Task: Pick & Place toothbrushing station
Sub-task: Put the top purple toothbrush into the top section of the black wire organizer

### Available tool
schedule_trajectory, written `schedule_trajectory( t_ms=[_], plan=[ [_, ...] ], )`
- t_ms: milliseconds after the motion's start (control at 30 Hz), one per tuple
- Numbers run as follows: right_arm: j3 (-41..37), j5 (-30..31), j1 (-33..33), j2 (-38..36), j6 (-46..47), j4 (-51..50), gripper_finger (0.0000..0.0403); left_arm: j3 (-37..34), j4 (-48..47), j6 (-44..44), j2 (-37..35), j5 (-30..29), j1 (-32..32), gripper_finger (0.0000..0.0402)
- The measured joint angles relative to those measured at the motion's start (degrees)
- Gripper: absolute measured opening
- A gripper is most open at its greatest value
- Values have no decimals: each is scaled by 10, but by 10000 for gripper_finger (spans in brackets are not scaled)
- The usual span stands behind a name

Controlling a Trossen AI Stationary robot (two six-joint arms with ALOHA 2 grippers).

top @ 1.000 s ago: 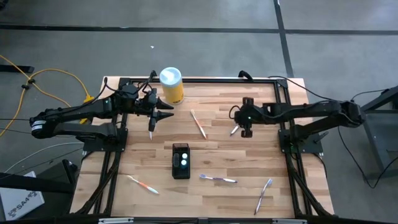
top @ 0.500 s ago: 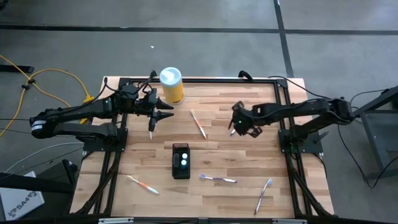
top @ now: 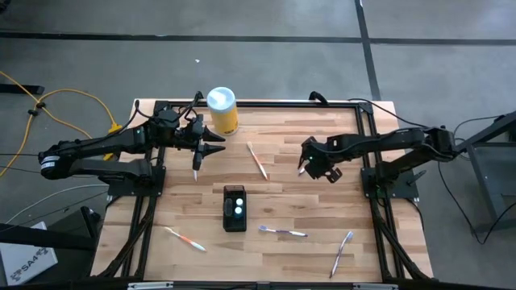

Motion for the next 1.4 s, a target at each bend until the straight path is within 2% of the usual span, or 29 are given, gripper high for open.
schedule_trajectory(
  t_ms=[267, 433, 667, 1033, 1400],
  plan=[
    [-8, -1, 0, 0, 1, 23, 164, 0, 0, 0, 0, 0, 0, 136],
    [-8, 1, -15, 32, 2, 21, 180, 0, 0, 0, 0, 0, 0, 136],
    [-7, 0, -30, 63, -13, 60, 177, 0, 4, 0, 0, 0, 0, 136],
    [-13, -24, -40, 84, -9, 56, 176, 0, 8, 0, 0, 0, 0, 136],
    [-56, -27, -52, 82, -11, 148, 176, 0, 10, 0, 0, 0, 0, 136]
  ],
)
